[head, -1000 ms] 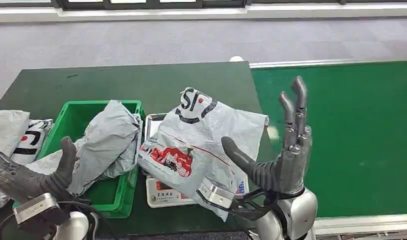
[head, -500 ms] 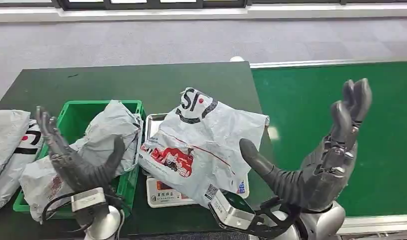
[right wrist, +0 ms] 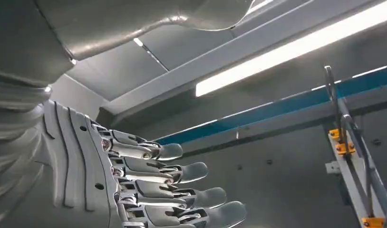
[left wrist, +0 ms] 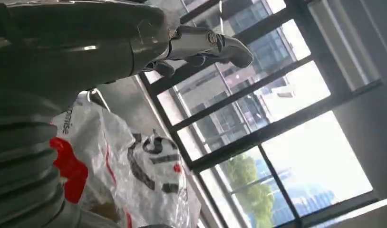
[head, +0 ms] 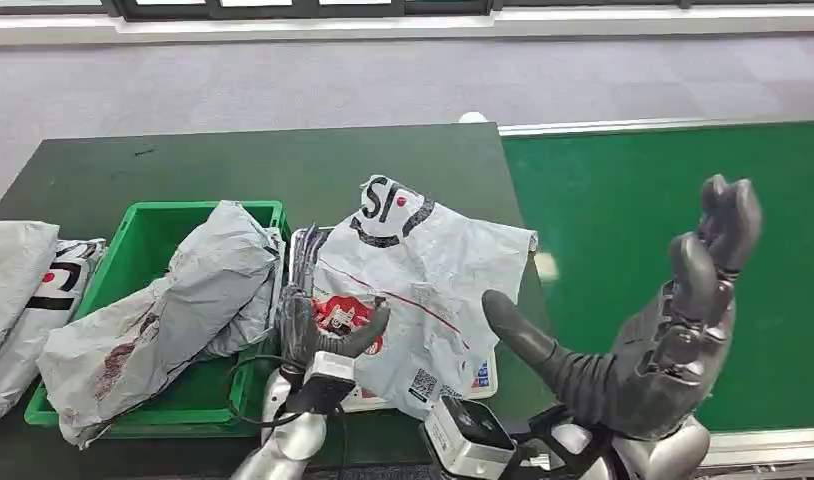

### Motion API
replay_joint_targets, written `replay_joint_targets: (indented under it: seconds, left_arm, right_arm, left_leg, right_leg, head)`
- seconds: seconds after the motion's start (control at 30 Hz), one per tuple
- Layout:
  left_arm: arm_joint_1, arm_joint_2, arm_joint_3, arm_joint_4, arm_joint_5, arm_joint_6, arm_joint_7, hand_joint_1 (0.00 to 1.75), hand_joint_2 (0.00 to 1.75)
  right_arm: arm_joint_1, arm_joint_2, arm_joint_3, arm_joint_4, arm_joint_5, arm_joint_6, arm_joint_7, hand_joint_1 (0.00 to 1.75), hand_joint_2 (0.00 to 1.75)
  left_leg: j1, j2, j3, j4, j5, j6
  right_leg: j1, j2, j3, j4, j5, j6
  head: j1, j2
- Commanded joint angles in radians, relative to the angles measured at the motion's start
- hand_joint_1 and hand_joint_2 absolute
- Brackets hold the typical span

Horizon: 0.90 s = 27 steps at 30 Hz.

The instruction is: Moved the parcel from conveyor to table for the left to box.

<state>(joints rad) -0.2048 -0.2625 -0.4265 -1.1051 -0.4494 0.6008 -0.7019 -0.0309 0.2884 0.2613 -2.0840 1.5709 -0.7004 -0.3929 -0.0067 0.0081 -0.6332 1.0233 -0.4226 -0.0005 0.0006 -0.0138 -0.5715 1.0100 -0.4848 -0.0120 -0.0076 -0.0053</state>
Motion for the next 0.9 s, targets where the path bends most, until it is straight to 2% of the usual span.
replay_joint_targets:
  seconds: [0.03, 0.2, 0.43, 0.6, 0.9]
  left_arm:
    - [-0.147, -0.068, -0.002, 0.276, -0.017, -0.029, 0.028, 0.00, 1.75]
    - [-0.147, -0.068, -0.002, 0.276, -0.017, -0.029, 0.028, 0.00, 1.75]
    - [-0.213, -0.087, 0.040, 0.481, -0.086, -0.014, 0.069, 0.00, 1.75]
    - [-0.221, -0.087, 0.034, 0.499, -0.102, -0.009, 0.082, 0.00, 1.75]
    - [-0.257, -0.087, -0.014, 0.589, -0.254, 0.033, 0.235, 0.00, 1.75]
  right_arm:
    - [-0.067, 0.043, -0.047, 0.038, 0.000, 0.002, 0.012, 0.00, 1.75]
    - [-0.067, 0.043, -0.047, 0.038, 0.000, 0.002, 0.012, 0.00, 1.75]
    - [-0.096, 0.028, -0.043, 0.066, 0.000, 0.002, 0.033, 0.00, 1.75]
    - [-0.097, 0.027, -0.042, 0.069, 0.000, 0.002, 0.035, 0.00, 1.75]
    - [-0.103, 0.024, -0.042, 0.106, 0.000, 0.002, 0.046, 0.00, 1.75]
  left_leg:
    - [0.000, -0.003, 0.000, 0.000, 0.001, -0.001]
    - [0.000, -0.002, 0.000, 0.000, 0.000, -0.001]
    - [0.000, -0.001, 0.002, -0.001, 0.001, -0.001]
    - [0.000, -0.001, 0.001, -0.001, 0.000, -0.001]
    - [0.000, 0.000, 0.001, 0.000, 0.000, -0.001]
  right_leg:
    - [0.000, -0.002, 0.001, 0.000, 0.000, 0.001]
    - [0.000, -0.001, 0.001, 0.000, 0.000, 0.001]
    - [0.000, 0.001, 0.002, -0.001, 0.001, 0.001]
    - [0.000, 0.000, 0.002, 0.000, 0.000, 0.001]
    - [0.000, 0.001, 0.002, 0.000, 0.000, 0.001]
  head:
    - [0.000, 0.000]
    - [0.000, 0.000]
    - [0.000, 0.000]
    - [0.000, 0.000]
    - [0.000, 0.000]
